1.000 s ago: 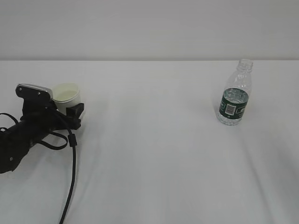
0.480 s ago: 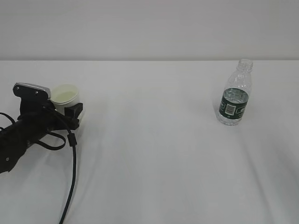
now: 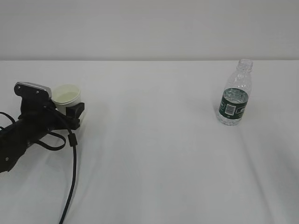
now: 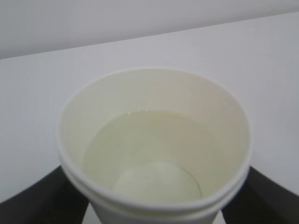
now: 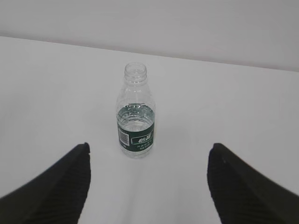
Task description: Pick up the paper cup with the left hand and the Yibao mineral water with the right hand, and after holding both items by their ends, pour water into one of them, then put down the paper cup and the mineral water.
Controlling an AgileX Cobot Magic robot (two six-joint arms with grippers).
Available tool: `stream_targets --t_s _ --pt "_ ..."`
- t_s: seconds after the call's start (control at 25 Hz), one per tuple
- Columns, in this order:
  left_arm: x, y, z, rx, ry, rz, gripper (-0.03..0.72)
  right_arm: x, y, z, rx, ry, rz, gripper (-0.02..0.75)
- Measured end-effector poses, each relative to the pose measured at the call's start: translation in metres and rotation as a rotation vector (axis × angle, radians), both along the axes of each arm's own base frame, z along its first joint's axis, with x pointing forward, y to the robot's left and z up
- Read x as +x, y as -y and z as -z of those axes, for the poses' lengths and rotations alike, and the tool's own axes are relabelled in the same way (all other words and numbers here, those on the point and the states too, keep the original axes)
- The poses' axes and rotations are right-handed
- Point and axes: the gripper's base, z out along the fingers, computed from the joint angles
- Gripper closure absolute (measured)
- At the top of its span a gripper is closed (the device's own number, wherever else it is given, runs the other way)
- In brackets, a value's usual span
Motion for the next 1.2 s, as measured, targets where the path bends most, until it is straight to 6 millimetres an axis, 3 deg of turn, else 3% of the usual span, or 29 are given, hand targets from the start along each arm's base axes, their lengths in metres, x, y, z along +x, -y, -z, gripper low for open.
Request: stream_targets --t_s 1.2 --pt "-0.0011 0.0037 -0.0007 0.009 0.005 0.046 0.099 0.0 0.0 0.0 0.004 0.0 0.001 0.148"
